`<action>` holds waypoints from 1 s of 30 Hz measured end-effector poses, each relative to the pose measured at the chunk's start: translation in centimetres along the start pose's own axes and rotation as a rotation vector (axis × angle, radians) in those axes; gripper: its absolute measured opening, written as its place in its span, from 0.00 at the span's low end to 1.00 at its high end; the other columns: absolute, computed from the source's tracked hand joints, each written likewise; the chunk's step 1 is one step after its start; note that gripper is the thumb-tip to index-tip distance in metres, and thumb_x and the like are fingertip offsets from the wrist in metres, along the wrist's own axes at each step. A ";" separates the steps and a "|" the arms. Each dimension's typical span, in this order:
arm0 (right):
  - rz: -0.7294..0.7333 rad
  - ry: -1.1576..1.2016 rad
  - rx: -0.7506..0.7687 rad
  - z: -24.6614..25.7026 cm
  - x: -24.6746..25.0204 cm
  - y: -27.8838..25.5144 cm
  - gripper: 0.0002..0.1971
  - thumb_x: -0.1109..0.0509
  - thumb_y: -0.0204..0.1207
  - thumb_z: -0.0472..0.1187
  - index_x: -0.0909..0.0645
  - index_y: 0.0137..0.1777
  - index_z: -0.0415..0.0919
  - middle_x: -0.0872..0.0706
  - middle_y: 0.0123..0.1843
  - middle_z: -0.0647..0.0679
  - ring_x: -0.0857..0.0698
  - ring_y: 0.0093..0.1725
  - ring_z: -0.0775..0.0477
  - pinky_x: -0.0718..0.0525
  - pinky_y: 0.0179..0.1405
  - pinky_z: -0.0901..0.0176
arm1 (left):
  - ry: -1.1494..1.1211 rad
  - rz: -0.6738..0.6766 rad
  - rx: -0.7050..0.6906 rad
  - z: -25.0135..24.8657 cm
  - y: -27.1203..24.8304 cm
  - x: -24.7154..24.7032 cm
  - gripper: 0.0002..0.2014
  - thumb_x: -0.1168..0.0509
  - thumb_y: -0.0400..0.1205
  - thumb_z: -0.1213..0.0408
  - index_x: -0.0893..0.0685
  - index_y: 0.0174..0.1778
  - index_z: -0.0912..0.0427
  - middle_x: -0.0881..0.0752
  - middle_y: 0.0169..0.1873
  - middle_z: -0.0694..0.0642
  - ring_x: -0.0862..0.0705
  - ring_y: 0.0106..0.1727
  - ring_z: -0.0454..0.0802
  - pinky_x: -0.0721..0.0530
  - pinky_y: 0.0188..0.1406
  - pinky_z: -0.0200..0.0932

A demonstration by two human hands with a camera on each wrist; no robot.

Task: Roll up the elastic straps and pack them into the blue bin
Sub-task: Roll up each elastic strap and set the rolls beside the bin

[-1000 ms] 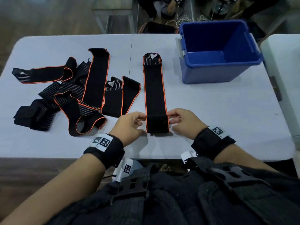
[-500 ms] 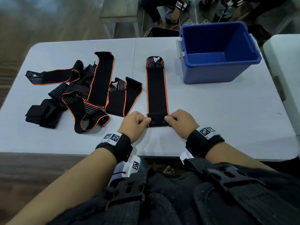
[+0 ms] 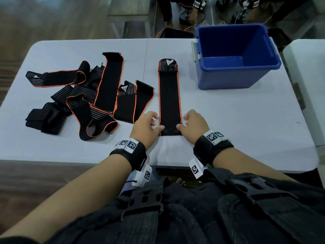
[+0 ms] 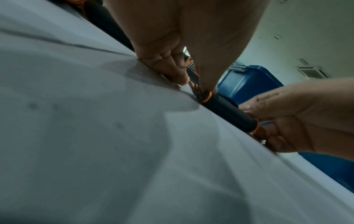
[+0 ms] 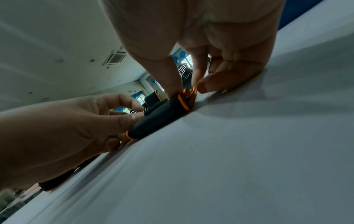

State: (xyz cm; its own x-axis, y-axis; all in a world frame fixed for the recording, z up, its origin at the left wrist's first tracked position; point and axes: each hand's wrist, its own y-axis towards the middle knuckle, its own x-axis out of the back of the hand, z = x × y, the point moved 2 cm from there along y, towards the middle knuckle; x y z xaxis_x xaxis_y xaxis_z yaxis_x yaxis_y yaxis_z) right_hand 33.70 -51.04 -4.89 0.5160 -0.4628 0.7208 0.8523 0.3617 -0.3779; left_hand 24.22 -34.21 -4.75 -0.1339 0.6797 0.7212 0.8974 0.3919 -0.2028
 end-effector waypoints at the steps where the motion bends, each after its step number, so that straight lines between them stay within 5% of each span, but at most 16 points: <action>1: -0.011 0.029 0.006 0.0 0.1 -0.1 0.18 0.25 0.75 0.46 0.24 0.61 0.41 0.21 0.55 0.46 0.18 0.50 0.44 0.17 0.55 0.50 | 0.002 -0.003 -0.041 0.1 0.0 -0.1 0.11 0.25 0.79 0.59 0.17 0.55 0.50 0.19 0.47 0.50 0.20 0.44 0.46 0.19 0.47 0.41; 3: 0.003 0.011 0.045 0.3 0.4 -0.1 0.23 0.25 0.75 0.45 0.30 0.67 0.47 0.25 0.61 0.45 0.18 0.54 0.42 0.17 0.58 0.48 | 0.041 -0.006 -0.140 0.1 -0.1 0.0 0.12 0.26 0.80 0.61 0.14 0.58 0.51 0.19 0.58 0.50 0.19 0.47 0.45 0.18 0.54 0.43; 6: 0.026 -0.095 0.147 0.8 0.3 -0.1 0.17 0.27 0.77 0.41 0.26 0.63 0.49 0.26 0.63 0.46 0.17 0.52 0.42 0.16 0.57 0.47 | 0.196 0.017 -0.279 0.3 -0.1 -0.2 0.11 0.28 0.81 0.67 0.10 0.59 0.59 0.20 0.70 0.54 0.15 0.57 0.52 0.18 0.61 0.44; 10: 0.056 -0.279 0.252 1.4 0.2 -0.3 0.09 0.33 0.79 0.39 0.18 0.57 0.46 0.24 0.61 0.45 0.19 0.54 0.40 0.16 0.56 0.45 | 0.407 0.043 -0.423 0.2 -0.5 -0.8 0.15 0.33 0.77 0.76 0.10 0.59 0.65 0.14 0.66 0.62 0.14 0.48 0.68 0.12 0.52 0.59; 14: 0.081 -0.426 0.324 1.7 0.6 -1.0 0.14 0.38 0.84 0.47 0.16 0.63 0.46 0.23 0.67 0.48 0.23 0.63 0.38 0.17 0.59 0.44 | 0.502 0.094 -0.410 0.3 -1.7 -1.0 0.30 0.46 0.77 0.57 0.19 0.73 0.63 0.22 0.78 0.56 0.19 0.55 0.65 0.15 0.57 0.58; 17: 0.157 -0.492 0.349 1.2 0.7 -1.8 0.25 0.32 0.77 0.58 0.20 0.70 0.47 0.27 0.74 0.51 0.26 0.69 0.40 0.18 0.61 0.44 | 0.582 0.140 -0.366 0.8 -2.1 -1.1 0.34 0.41 0.78 0.45 0.26 0.80 0.56 0.30 0.83 0.49 0.22 0.63 0.60 0.18 0.61 0.58; 19: 0.168 -0.543 0.365 0.7 0.5 -2.1 0.26 0.29 0.77 0.52 0.25 0.74 0.47 0.29 0.77 0.50 0.25 0.70 0.40 0.18 0.62 0.43 | 0.588 0.144 -0.332 0.9 -2.1 -1.3 0.35 0.39 0.80 0.41 0.29 0.83 0.52 0.34 0.85 0.44 0.24 0.65 0.57 0.19 0.63 0.57; 23: 0.111 -0.493 0.389 0.7 0.3 -1.9 0.19 0.36 0.80 0.39 0.23 0.71 0.43 0.25 0.72 0.47 0.17 0.61 0.39 0.16 0.58 0.44 | 0.542 0.112 -0.286 0.9 -1.6 -1.2 0.32 0.36 0.82 0.41 0.29 0.83 0.45 0.32 0.83 0.39 0.25 0.62 0.54 0.21 0.62 0.52; 27: 0.121 -0.410 0.364 0.5 0.2 -1.8 0.21 0.38 0.83 0.42 0.25 0.76 0.43 0.25 0.71 0.48 0.16 0.59 0.41 0.17 0.59 0.48 | 0.535 0.120 -0.239 -0.1 -1.0 -0.9 0.27 0.33 0.82 0.45 0.24 0.79 0.45 0.26 0.79 0.41 0.23 0.58 0.56 0.19 0.60 0.54; 30: 0.109 -0.272 0.301 0.4 0.5 -1.5 0.17 0.36 0.84 0.44 0.21 0.71 0.46 0.20 0.60 0.49 0.17 0.57 0.43 0.22 0.54 0.55 | 0.356 0.084 -0.174 -1.3 -1.0 -0.3 0.19 0.31 0.83 0.51 0.16 0.69 0.50 0.10 0.57 0.51 0.19 0.54 0.59 0.17 0.54 0.53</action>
State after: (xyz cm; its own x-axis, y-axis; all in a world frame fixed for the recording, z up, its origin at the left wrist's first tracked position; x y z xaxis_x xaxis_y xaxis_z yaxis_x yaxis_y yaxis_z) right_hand 32.65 -51.45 -3.77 0.5259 -0.1929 0.8284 0.7099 0.6360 -0.3026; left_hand 23.94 -35.58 -3.90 0.0696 0.4360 0.8973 0.9608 0.2127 -0.1779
